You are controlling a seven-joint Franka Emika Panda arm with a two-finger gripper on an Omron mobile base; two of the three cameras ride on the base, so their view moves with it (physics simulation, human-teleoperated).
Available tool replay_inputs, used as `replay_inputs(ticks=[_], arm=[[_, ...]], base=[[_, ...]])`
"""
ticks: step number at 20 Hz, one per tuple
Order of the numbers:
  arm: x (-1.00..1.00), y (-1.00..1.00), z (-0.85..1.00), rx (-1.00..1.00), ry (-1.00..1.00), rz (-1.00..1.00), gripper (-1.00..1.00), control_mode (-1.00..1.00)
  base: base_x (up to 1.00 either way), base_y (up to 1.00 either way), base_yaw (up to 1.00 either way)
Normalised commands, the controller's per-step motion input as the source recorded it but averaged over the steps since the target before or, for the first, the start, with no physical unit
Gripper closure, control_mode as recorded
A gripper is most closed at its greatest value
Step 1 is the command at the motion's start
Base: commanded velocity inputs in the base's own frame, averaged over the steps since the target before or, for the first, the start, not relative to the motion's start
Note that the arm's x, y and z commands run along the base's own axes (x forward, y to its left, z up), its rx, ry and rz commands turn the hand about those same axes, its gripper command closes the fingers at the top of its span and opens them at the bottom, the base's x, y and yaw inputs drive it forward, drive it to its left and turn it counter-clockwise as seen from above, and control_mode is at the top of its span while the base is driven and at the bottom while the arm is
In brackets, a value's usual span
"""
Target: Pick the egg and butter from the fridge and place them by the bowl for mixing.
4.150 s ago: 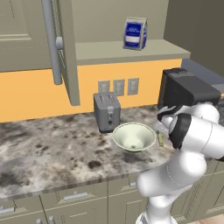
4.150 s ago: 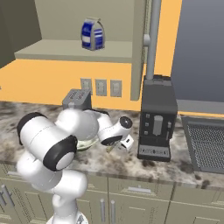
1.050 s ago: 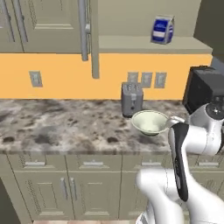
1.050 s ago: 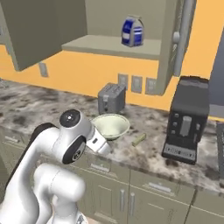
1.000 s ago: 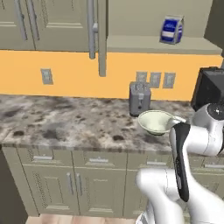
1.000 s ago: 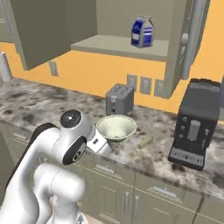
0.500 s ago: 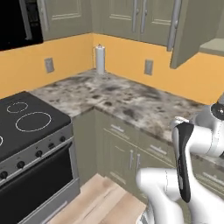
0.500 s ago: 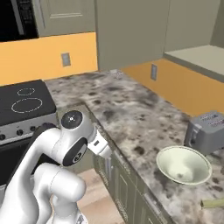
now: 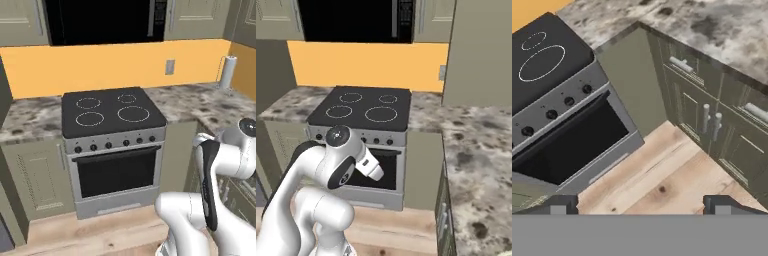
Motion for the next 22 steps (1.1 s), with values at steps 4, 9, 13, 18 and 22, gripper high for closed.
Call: replay_inputs(ticks=[4, 9, 13, 18, 22], arm=[[0.00, 0.00, 0.00, 0.00, 0.00, 0.00, -1.00, 1.00], [0.00, 0.00, 0.00, 0.00, 0.00, 0.00, -1.00, 1.00], [0.00, 0.00, 0.00, 0.00, 0.00, 0.00, -1.00, 1.00], [0.00, 0.00, 0.00, 0.00, 0.00, 0.00, -1.00, 1.00], [0.00, 0.00, 0.00, 0.00, 0.00, 0.00, -1.00, 1.00]], base=[[-0.36, 0.37, 0.69], [-0.39, 0.56, 0.37], [-0.40, 0.68, 0.21], [-0.30, 0.78, 0.16], [-0.03, 0.91, 0.07]])
